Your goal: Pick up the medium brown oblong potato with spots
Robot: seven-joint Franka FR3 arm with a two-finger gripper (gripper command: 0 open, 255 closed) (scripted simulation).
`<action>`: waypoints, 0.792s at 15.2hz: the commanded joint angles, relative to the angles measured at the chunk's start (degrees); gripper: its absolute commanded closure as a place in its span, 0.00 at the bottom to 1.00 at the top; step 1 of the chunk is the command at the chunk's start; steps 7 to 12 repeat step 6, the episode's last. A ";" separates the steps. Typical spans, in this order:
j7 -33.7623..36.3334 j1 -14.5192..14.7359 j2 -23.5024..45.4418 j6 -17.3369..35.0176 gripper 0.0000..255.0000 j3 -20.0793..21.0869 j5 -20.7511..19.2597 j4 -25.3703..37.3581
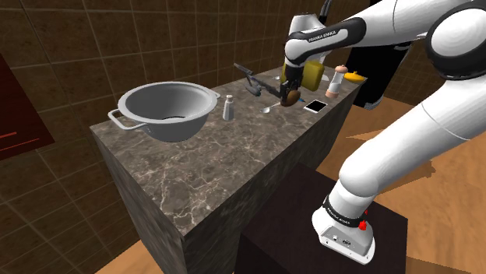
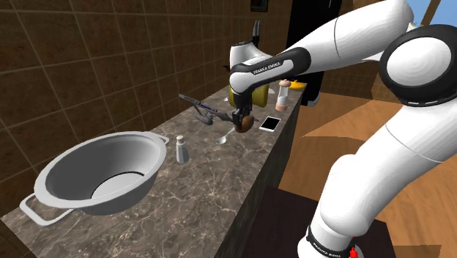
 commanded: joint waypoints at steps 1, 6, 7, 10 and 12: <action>-0.23 0.03 -0.38 -1.55 1.00 0.12 0.11 1.20; -0.53 0.11 -0.91 -4.03 1.00 0.36 0.31 3.17; -0.53 0.11 -0.91 -4.03 1.00 0.36 0.31 3.17; -0.53 0.11 -0.91 -4.03 1.00 0.36 0.31 3.17; -0.53 0.11 -0.91 -4.03 1.00 0.36 0.31 3.17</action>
